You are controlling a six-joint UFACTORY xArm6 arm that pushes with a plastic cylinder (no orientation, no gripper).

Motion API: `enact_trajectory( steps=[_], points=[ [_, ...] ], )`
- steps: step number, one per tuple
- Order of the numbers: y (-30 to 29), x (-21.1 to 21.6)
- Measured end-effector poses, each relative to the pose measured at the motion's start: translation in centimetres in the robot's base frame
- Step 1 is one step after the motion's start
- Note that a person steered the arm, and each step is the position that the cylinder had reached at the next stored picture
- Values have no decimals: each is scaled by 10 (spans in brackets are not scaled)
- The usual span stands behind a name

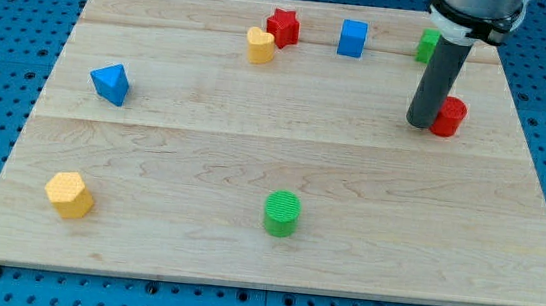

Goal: Move the arm to the bottom of the blue cube

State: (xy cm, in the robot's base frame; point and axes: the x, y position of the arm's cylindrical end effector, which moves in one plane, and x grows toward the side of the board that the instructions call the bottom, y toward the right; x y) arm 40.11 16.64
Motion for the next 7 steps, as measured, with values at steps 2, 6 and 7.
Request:
enact_trajectory(
  steps=[2,6,7],
  points=[
    [-117,-69],
    [-91,-89],
    [-90,-90]
  ],
)
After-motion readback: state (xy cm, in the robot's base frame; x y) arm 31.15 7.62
